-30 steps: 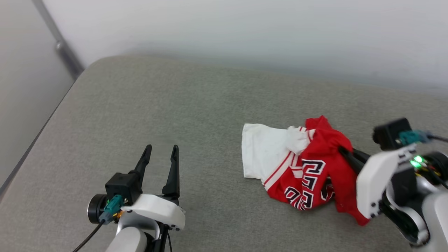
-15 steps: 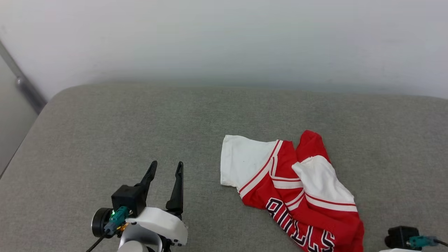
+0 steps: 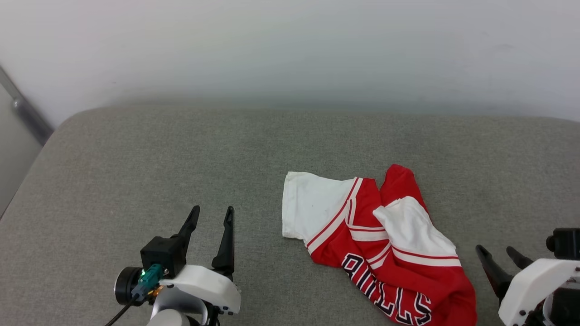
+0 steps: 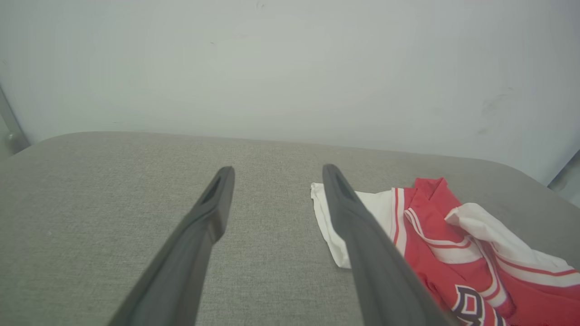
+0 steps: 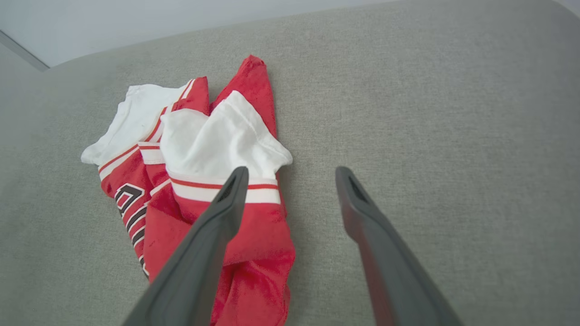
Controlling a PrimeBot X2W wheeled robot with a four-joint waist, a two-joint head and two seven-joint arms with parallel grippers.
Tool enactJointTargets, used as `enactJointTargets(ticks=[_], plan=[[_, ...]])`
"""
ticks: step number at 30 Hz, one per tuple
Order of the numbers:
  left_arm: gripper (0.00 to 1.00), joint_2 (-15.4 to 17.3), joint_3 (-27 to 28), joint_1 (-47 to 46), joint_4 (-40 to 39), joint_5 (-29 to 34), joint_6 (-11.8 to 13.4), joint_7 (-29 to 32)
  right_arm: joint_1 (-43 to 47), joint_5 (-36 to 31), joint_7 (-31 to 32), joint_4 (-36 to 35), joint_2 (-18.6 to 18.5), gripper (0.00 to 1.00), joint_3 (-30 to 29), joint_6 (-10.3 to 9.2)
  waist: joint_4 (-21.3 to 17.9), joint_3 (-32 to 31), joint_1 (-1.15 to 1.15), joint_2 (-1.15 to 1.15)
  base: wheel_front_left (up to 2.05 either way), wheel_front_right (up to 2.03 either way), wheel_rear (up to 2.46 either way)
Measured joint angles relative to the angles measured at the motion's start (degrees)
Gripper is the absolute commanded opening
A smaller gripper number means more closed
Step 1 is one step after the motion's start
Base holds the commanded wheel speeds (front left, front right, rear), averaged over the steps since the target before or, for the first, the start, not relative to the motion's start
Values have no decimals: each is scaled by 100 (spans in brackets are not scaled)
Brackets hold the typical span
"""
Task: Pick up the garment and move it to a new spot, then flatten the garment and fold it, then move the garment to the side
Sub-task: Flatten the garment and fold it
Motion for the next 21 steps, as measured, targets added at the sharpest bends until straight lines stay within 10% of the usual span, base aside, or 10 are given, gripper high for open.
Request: enactJointTargets(ticks=[15,16,18,21], plan=[[100,-147,-172,-586,53,63,-142,-86,-1190,75,1792,1272,-154,100,98,1,474,781,1,0,0,0,0],[100,-152,-167,-589,82,60,-143,-94,-1195,86,1780,1299,-124,53,94,0,497,815,1,0,0,0,0],[100,-164,-159,-595,123,56,-143,-126,-1264,49,1718,1287,-90,0,135,0,515,859,1,0,0,0,0],[100,-164,-145,-608,187,55,-144,-145,-1335,-79,1530,1104,-156,0,215,1,465,832,1,0,0,0,0]])
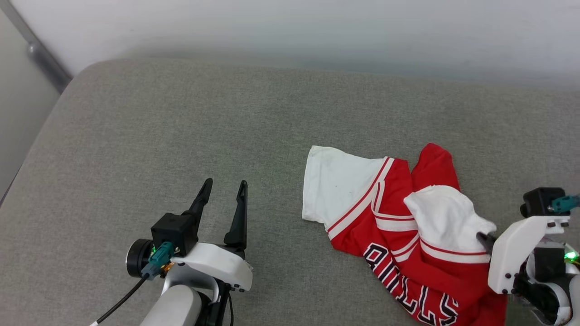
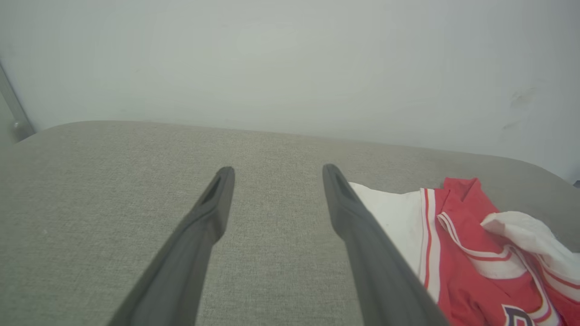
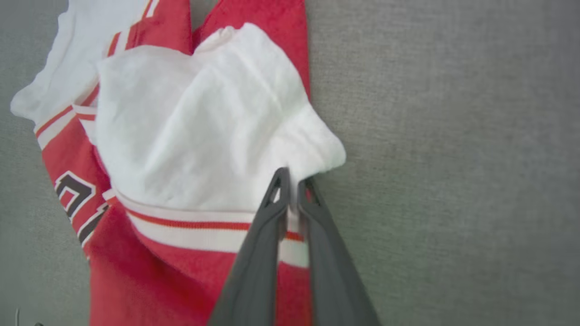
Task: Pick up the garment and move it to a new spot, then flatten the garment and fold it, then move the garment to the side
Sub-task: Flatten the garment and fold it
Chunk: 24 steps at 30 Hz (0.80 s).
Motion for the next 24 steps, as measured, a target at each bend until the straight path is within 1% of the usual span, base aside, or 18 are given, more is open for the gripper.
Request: enactJointTargets(ticks=[6,9,11,12,14,16,18,19,20,21,24], plan=[[100,31,11,38,65,0,10,-38,-75,-267,-175,-577,-135,0,74,0,-170,-163,0,0,0,0,0],[100,32,11,62,65,-2,35,-46,-67,-537,-367,-795,-212,0,-170,0,-271,-240,0,0,0,0,0],[100,37,8,77,65,-9,36,-46,7,-676,-528,-832,-204,0,-479,1,-319,-292,0,0,0,0,0],[100,40,0,97,64,-11,36,-46,92,-772,-595,-821,-189,0,-656,0,-338,-315,0,0,0,0,0],[100,51,1,130,66,-22,38,-46,272,-857,-803,-720,-24,0,-1048,0,-364,-340,0,0,0,0,0],[100,51,-14,140,73,-51,36,-45,513,-973,-945,-431,110,0,-1338,1,-366,-360,0,0,0,0,0],[100,48,-32,143,93,-53,35,-45,755,-976,-1038,-5,335,0,-1564,0,-351,-382,0,0,0,0,0],[100,48,-32,153,108,-55,36,-45,871,-976,-1074,222,399,22,-1602,0,-345,-396,0,0,0,0,0],[100,57,-32,172,121,-57,37,-44,949,-971,-1194,417,477,60,-1649,0,-343,-413,0,0,0,0,0],[100,66,-36,194,127,-59,38,-44,975,-949,-1341,594,534,100,-1706,0,-349,-427,0,0,0,0,0],[100,109,-31,258,138,-59,62,-38,966,-935,-1903,924,604,100,-1761,-1,-381,-481,0,0,0,0,0]])
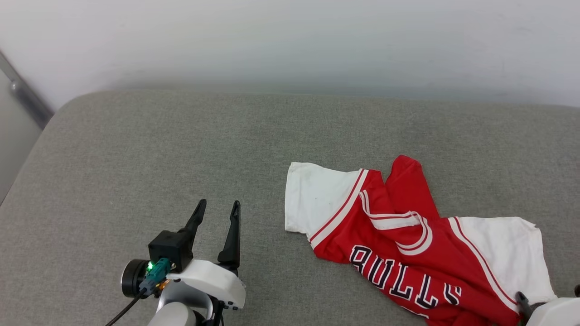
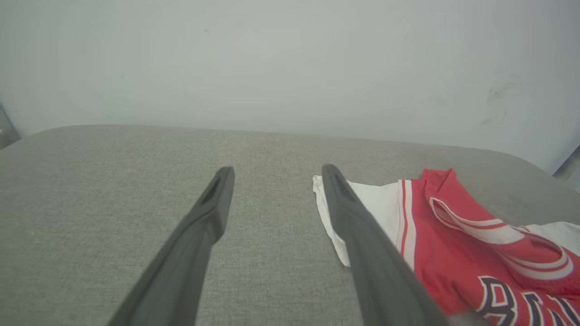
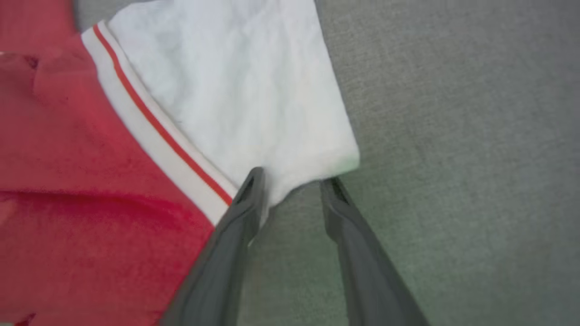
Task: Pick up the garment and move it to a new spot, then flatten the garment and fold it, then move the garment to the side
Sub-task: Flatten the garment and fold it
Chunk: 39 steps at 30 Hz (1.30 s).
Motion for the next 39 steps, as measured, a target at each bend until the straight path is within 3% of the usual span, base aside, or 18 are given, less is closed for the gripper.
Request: enactJointTargets(ticks=[5,10,17,22,31,34,39], plan=[[100,92,30,155,-2,-49,53,16,-90,-60,-1117,43,75,100,9,0,-77,-155,0,0,0,0,0],[100,120,47,336,-20,-107,129,55,-75,-311,-2227,-405,71,100,135,0,-110,-371,0,0,0,0,0],[100,219,112,514,-121,-185,185,75,74,-553,-2854,-1056,103,100,932,1,-171,-556,0,0,0,0,0],[100,318,118,552,-148,-180,213,112,397,-709,-2914,-1697,138,100,1355,1,-211,-626,0,0,0,0,0],[100,419,169,541,-23,-221,223,200,924,-465,-2417,-2533,162,100,1805,1,-428,-618,0,0,0,0,0],[100,398,99,288,180,-243,102,245,931,-495,-2302,-2694,162,100,1878,1,-521,-563,0,0,0,0,0],[100,159,-68,-396,576,-434,-310,549,830,-437,-2137,-2798,162,100,1956,1,-700,-401,0,0,0,0,0]])
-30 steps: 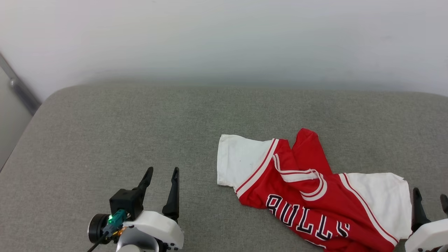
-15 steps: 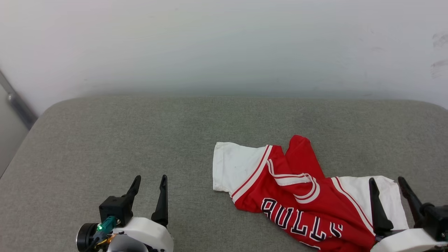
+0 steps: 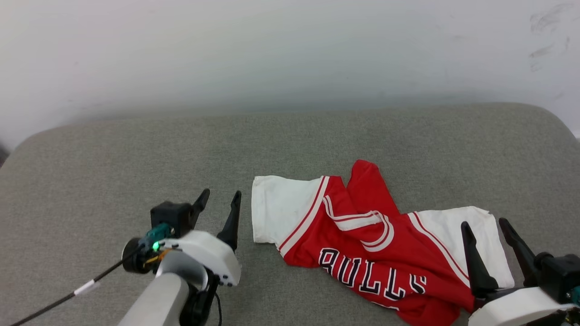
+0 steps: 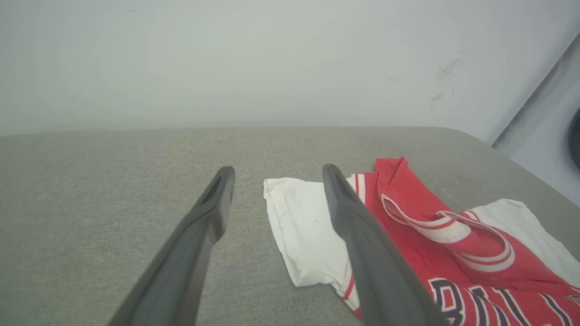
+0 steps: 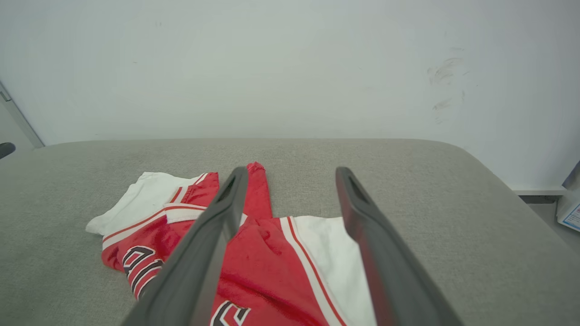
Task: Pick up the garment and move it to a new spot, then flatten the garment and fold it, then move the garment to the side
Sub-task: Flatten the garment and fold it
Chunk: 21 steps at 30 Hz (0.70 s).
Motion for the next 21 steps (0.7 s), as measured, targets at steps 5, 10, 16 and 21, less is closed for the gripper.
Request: enactJointTargets(ticks=[5,10,16,21], plan=[[100,-38,-168,-1081,509,-54,-376,639,-258,34,42,-109,0,100,108,0,-171,359,0,0,0,0,0],[100,-11,-344,-2108,1372,-175,-760,1716,-502,111,-32,-111,0,100,210,0,-371,778,1,0,0,0,0],[100,146,-631,-2838,2685,-332,-1039,3265,-726,146,-105,56,0,100,382,0,-759,1230,1,0,0,0,0],[100,158,-738,-3188,3281,-378,-1112,3729,-836,132,-147,122,-1,100,392,-1,-1011,1450,1,0,0,0,0]])
